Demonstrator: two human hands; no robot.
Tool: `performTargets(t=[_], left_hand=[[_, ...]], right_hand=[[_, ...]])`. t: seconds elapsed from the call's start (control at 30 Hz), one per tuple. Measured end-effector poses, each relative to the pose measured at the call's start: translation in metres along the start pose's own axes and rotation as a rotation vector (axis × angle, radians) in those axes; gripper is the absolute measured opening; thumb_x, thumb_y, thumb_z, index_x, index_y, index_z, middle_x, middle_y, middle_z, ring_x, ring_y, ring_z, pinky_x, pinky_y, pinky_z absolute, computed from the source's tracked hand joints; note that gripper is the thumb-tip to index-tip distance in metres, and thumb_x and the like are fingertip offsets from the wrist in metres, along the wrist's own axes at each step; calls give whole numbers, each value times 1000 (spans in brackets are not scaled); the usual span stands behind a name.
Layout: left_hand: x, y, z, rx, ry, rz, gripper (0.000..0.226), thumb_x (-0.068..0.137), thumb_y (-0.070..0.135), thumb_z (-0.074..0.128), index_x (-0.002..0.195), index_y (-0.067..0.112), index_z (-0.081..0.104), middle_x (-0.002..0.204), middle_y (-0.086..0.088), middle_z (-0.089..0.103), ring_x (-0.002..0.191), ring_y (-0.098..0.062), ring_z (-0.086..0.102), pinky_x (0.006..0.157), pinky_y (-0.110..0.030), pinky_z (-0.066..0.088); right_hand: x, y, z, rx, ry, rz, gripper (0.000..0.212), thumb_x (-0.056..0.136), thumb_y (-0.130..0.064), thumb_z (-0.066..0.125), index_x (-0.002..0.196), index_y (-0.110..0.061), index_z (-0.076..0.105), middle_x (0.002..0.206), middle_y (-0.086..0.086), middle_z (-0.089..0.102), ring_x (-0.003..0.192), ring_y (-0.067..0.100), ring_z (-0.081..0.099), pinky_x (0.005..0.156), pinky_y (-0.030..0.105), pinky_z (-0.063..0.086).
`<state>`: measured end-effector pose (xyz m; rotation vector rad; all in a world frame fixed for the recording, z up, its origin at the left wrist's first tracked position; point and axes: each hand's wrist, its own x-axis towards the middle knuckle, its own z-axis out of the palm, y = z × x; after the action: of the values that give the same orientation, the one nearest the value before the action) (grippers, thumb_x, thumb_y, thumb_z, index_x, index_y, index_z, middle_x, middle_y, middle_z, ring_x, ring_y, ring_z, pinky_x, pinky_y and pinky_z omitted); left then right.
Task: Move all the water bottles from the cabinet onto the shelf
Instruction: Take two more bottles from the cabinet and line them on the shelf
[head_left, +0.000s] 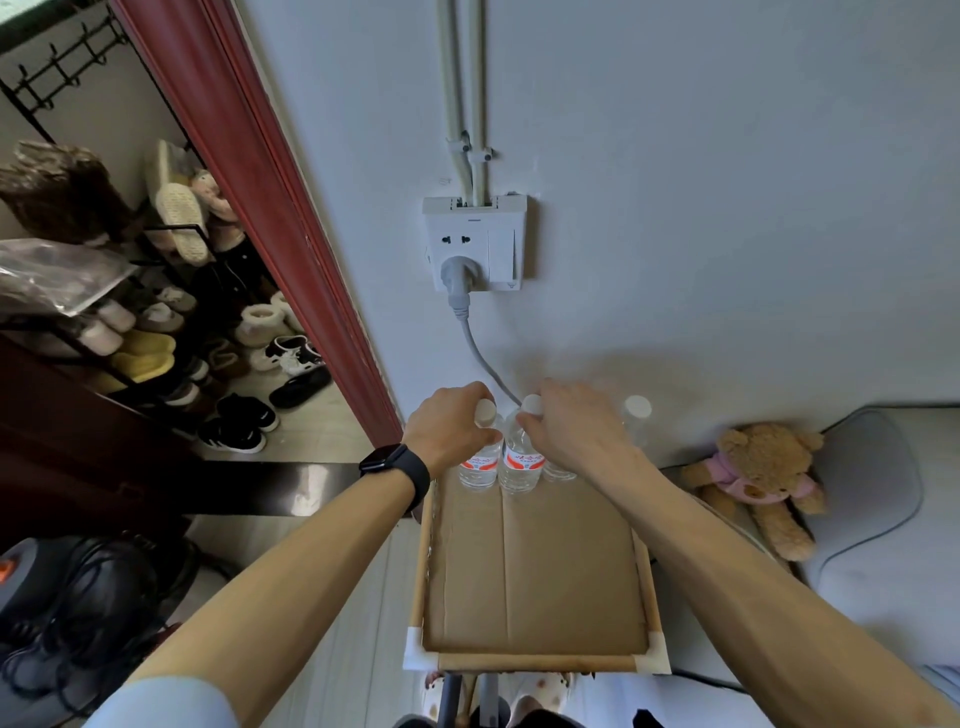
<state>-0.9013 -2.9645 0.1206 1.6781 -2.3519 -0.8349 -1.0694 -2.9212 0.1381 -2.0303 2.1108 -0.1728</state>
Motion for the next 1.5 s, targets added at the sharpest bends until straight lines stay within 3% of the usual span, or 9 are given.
performTargets(t=[0.23, 0.37, 0.5, 0.6, 0.8, 0.97, 1.13, 1.27, 1.5], left_hand=[[-2, -6, -1, 28, -47, 19, 46, 79, 36, 76, 118, 21, 56, 105, -1, 61, 96, -21, 57, 80, -39, 52], [-6, -9, 1, 32, -58, 10, 44, 79, 36, 76, 115, 22, 54, 98, -2, 64, 90, -24, 59, 73, -38, 52], [-7, -8, 0, 40, -36, 5, 43, 80, 36, 76, 115, 23, 55, 102, -1, 65, 93, -24, 61, 74, -39, 53], [-8, -1, -1, 132, -62, 44, 55, 81, 39, 71, 130, 27, 49, 115, 2, 60, 104, -21, 56, 78, -37, 51], [-1, 27, 5, 271, -7, 229, 64, 81, 47, 67, 138, 29, 44, 129, 3, 58, 115, -21, 53, 87, -35, 45], [11, 58, 19, 274, -29, 268, 65, 85, 48, 63, 143, 28, 38, 131, 2, 57, 117, -23, 53, 86, -38, 49], [24, 84, 36, 282, -64, 268, 57, 89, 52, 60, 138, 29, 41, 120, 3, 63, 108, -24, 59, 77, -36, 48], [29, 92, 40, 191, -83, 204, 38, 95, 45, 57, 125, 24, 51, 106, -6, 66, 96, -28, 61, 78, -40, 52], [23, 88, 38, 199, -84, 223, 39, 96, 44, 57, 129, 24, 52, 107, -5, 67, 97, -27, 60, 78, -38, 50]], right_hand=[[5, 6, -5, -1, -104, -1, 33, 88, -42, 55, 105, -14, 54, 101, 10, 65, 93, 32, 57, 67, 35, 36], [8, 12, -5, -6, -146, -47, 38, 89, -37, 57, 122, -18, 55, 114, 8, 65, 104, 31, 57, 72, 33, 34], [7, 14, 0, 15, -117, -58, 32, 87, -40, 59, 114, -21, 59, 103, 8, 68, 95, 32, 60, 69, 35, 39], [4, 13, -7, 58, -120, -56, 34, 84, -43, 59, 113, -24, 60, 97, 2, 69, 96, 29, 62, 71, 36, 45], [-12, 57, -33, 147, 181, 158, 37, 88, -50, 50, 119, -32, 60, 114, -7, 58, 112, 20, 52, 86, 35, 44], [-24, 106, -22, 70, -135, 259, 61, 83, -53, 55, 140, -36, 43, 144, 1, 39, 130, 31, 36, 106, 42, 36], [-29, 117, -9, 231, -227, 193, 47, 87, -46, 60, 125, -25, 43, 119, 10, 60, 105, 32, 56, 83, 40, 47], [-31, 124, -11, 236, -206, 166, 40, 93, -45, 56, 121, -19, 46, 114, 11, 63, 99, 32, 56, 76, 38, 45], [-34, 124, -13, 217, -205, 153, 37, 95, -44, 54, 120, -17, 47, 110, 14, 64, 93, 32, 56, 73, 37, 44]])
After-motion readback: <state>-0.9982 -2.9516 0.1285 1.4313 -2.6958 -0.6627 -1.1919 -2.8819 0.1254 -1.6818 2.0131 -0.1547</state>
